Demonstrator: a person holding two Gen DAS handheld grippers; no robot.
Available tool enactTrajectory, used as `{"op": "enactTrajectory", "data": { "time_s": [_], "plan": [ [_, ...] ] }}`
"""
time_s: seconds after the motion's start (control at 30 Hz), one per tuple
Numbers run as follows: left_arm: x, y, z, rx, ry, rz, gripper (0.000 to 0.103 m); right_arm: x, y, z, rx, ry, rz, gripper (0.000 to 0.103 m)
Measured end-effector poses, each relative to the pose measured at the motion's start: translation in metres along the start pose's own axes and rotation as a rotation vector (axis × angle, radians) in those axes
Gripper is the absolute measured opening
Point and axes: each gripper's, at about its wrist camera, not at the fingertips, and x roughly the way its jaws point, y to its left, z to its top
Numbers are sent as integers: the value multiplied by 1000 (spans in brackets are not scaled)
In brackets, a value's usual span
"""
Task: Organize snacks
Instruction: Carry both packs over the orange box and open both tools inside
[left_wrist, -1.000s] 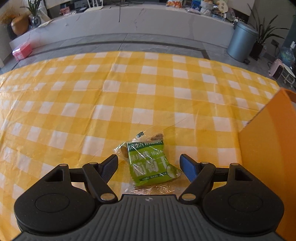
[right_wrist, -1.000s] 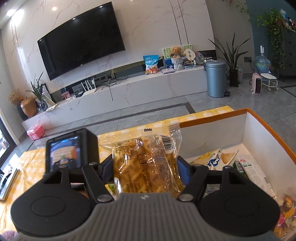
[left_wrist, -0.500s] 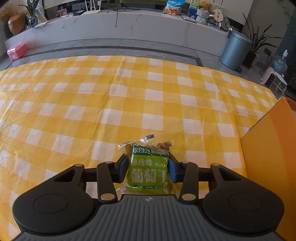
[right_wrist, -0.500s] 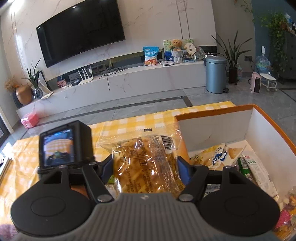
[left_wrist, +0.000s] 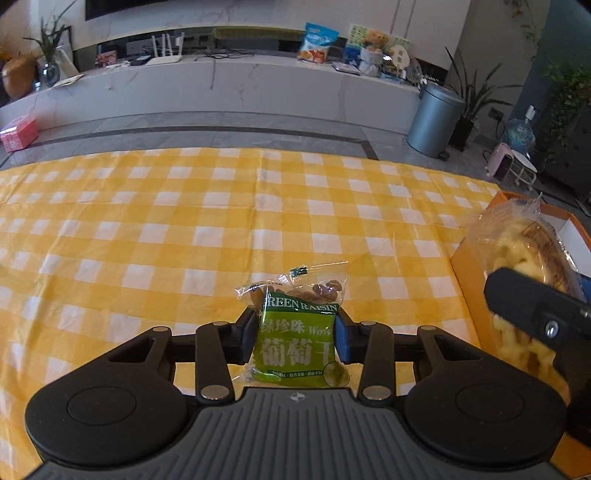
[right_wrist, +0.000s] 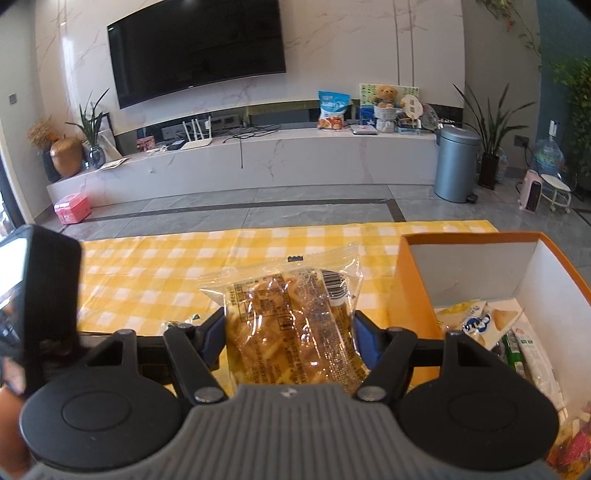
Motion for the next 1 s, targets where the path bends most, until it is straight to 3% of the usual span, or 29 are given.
{"op": "enactTrajectory", "data": {
  "time_s": [0.3,0.57,0.77,0.9,1.0],
  "plan": [
    [-35,6,-9,-90,-54,-62,46,-29,2,7,-12,-87,39,68],
    [-76,-13,-6,-83,-138,-109,46,-64,-26,17,50,-185,27,68],
    [-99,-37,6,-53,-185,-201,46,-94,-91,21,210,-247,-103,68],
    [-105,-58,12,-10,-216,-227,47,-91,-144,26,299,-168,-176,68],
    [-106,-74,12,42,-236,-237,47,-80,-181,25,373,-111,-170,68]
  ]
}}
